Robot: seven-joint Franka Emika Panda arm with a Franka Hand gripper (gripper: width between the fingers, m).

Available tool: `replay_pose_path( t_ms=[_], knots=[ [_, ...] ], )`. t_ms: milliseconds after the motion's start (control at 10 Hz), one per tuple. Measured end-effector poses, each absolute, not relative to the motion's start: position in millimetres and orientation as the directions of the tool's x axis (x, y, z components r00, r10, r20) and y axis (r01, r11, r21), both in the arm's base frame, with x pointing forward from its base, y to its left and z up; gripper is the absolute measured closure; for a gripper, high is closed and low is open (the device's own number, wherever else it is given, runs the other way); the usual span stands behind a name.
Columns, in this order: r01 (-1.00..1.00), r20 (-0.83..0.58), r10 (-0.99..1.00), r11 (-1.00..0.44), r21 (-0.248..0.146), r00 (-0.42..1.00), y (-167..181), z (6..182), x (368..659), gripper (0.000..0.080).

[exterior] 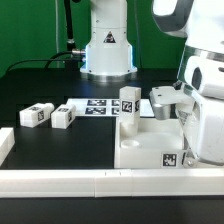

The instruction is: Assemble square table

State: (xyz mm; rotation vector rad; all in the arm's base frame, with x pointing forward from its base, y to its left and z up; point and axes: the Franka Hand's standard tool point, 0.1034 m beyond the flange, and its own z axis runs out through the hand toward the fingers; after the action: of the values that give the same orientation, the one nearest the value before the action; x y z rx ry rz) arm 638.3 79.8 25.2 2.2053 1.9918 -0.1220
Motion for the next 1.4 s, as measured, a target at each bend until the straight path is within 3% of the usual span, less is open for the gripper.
replay_pose_path(
  t_ms=[100,200,300,400,500,900,1400],
  knots=[
    [0.992,-0.184,0.976,-0.105,0.064,0.115,82,30.7,637,0.0666],
    [0.992,-0.195,0.973,-0.114,0.063,0.124,84,41.5,638,0.0464],
    [0.992,-0.207,0.971,-0.111,0.060,0.121,84,53.5,641,0.0329],
    [0.992,-0.218,0.968,-0.111,0.059,0.121,83,67.9,644,0.0329],
    [0.991,-0.216,0.968,-0.116,0.072,0.129,78,81.7,646,0.0186],
    [0.987,-0.216,0.966,-0.122,0.102,0.142,36,110.5,631,0.0152],
    [0.959,-0.202,0.939,-0.258,0.119,0.278,26,110.8,624,0.0150]
  ],
)
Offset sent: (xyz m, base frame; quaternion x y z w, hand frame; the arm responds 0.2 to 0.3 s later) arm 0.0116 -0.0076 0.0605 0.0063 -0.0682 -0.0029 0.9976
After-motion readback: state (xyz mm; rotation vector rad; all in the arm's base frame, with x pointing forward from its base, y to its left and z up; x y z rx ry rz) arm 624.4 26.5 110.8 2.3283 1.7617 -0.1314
